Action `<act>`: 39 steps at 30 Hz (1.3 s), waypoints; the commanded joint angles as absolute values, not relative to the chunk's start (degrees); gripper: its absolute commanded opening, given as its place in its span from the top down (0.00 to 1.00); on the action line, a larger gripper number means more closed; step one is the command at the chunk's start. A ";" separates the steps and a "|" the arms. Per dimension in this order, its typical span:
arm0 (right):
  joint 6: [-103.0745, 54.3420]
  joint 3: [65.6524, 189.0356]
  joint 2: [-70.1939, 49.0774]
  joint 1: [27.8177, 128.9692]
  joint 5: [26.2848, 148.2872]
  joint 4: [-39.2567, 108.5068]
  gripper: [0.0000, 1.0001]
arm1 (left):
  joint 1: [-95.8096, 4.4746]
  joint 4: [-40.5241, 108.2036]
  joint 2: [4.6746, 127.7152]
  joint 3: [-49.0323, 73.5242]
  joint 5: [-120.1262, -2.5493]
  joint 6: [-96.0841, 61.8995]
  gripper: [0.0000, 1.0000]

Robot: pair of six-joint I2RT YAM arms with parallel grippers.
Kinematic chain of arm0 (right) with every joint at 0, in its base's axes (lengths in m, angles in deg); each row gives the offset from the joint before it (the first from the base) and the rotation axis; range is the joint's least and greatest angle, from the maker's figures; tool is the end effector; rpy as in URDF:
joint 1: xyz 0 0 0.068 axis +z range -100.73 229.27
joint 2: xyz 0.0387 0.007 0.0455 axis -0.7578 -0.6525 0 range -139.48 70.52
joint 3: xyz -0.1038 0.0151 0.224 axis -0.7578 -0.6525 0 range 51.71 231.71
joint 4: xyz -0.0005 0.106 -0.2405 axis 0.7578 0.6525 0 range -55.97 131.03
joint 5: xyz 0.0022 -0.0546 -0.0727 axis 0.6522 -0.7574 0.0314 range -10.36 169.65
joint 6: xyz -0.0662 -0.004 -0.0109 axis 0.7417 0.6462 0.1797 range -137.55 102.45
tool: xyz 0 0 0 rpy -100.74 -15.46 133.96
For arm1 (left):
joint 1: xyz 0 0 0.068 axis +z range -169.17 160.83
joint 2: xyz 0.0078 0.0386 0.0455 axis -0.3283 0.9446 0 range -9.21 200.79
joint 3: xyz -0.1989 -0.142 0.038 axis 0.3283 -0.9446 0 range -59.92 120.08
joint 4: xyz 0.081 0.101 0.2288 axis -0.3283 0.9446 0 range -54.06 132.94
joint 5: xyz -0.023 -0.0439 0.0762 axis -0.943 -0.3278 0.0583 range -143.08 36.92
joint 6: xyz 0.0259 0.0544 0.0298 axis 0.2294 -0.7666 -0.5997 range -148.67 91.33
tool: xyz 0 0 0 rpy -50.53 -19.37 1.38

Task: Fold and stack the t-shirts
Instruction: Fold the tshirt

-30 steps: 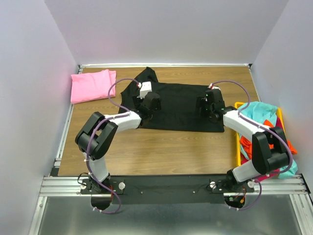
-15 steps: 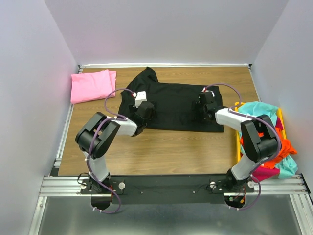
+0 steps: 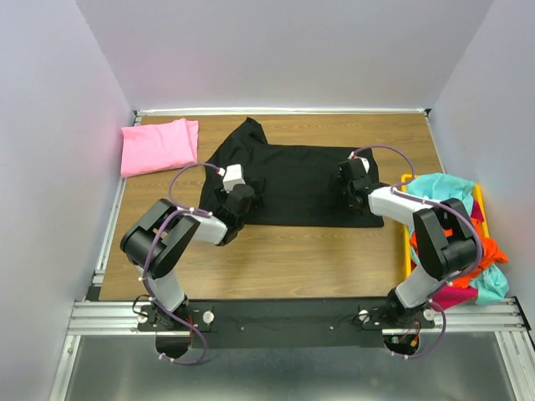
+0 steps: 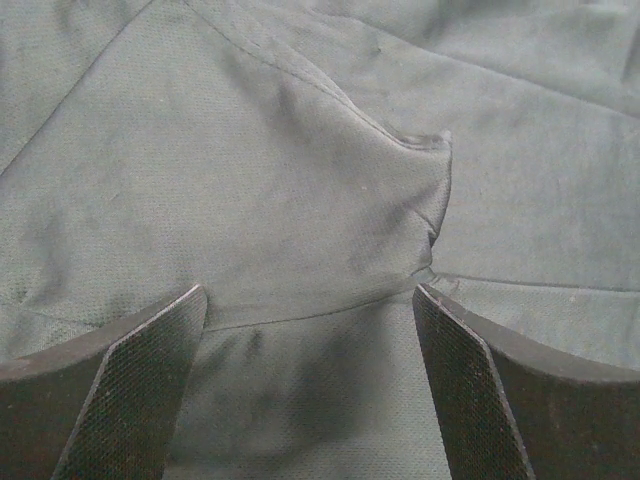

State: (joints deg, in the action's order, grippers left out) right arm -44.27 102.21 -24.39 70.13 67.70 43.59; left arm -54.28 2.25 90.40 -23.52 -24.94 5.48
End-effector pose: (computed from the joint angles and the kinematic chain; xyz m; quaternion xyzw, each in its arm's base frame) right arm 0.3150 0.1080 0.1183 0.0805 0.9429 0.0335 0.3214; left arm 0.2844 -0.1691 0.0950 -0.1153 0.8390 -0.1048 0.5213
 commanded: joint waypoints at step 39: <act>-45.68 105.32 -15.69 74.49 66.29 53.20 0.08 | -63.82 12.23 78.58 -21.61 -21.52 7.98 0.05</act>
